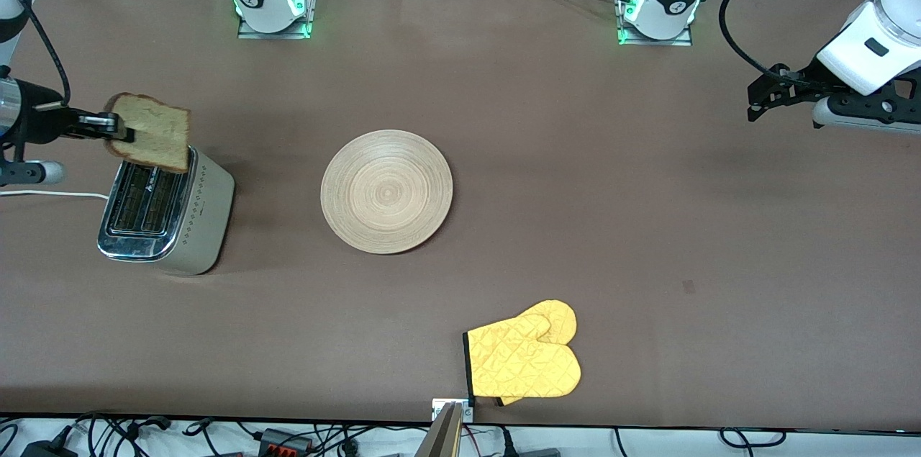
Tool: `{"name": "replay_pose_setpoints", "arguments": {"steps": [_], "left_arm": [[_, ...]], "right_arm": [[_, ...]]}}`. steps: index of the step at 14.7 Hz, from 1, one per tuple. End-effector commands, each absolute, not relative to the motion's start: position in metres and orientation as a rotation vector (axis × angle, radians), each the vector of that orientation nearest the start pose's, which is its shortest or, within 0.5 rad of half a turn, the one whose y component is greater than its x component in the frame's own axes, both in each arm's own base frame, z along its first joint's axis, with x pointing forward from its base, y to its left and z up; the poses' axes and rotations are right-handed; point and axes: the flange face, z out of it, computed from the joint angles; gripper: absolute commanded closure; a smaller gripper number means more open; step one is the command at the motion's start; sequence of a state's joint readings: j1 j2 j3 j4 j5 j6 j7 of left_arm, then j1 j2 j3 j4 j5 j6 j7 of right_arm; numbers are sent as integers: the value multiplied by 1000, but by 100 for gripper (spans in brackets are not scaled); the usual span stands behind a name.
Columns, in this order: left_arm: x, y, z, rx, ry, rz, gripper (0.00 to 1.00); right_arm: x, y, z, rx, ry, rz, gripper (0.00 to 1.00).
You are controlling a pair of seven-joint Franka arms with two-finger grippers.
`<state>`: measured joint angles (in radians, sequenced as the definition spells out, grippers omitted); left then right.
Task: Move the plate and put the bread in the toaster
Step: 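Lift the bread with the right gripper above the toaster slot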
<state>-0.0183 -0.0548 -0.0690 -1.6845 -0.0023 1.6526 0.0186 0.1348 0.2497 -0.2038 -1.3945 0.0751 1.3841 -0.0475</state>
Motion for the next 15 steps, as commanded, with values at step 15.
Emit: {"name": "replay_pose_setpoints", "arguments": {"steps": [15], "left_arm": [[546, -52, 613, -3131, 159, -41, 0]], "right_arm": [[669, -41, 476, -3327, 24, 397, 100]]}}
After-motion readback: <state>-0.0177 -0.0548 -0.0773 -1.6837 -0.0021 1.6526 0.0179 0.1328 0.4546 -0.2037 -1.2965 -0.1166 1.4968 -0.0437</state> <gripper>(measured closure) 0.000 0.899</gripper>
